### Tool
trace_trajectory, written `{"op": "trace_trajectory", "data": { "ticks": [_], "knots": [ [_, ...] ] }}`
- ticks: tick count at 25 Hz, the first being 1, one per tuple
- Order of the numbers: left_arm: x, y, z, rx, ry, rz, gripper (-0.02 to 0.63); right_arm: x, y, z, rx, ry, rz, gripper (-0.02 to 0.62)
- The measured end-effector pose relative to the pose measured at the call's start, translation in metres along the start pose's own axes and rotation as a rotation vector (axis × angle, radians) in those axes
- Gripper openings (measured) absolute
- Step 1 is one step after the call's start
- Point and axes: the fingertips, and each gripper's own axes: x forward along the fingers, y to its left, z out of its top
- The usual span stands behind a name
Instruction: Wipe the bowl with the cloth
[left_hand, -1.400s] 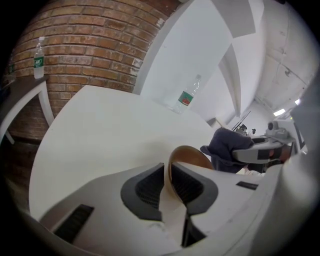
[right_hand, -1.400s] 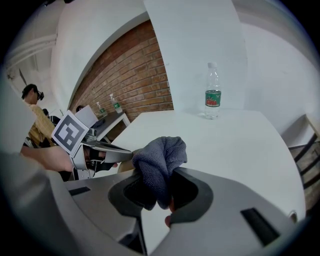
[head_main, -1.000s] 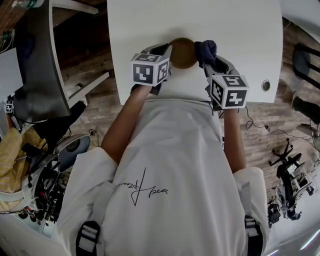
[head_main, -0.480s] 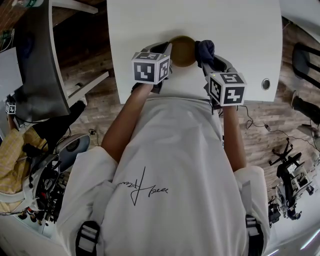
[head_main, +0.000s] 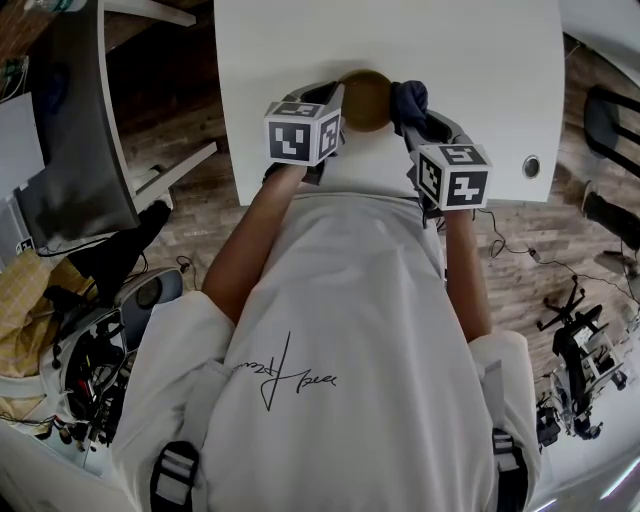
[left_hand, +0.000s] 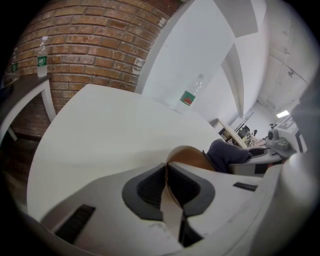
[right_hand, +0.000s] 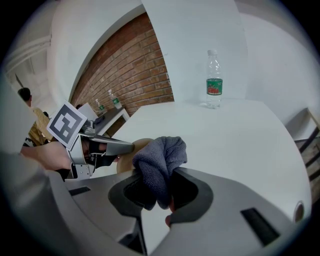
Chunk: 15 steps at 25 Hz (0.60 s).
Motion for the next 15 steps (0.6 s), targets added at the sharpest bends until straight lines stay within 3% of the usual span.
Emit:
{"op": "trace_trajectory", "data": {
  "ticks": [15],
  "knots": [
    [-0.0032, 0.0046, -0.0019, 0.004, 0.002, 0.005, 0.009, -0.0002, 0.0099, -0.0102, 0.009, 0.008, -0.001, 0.081]
  ]
}}
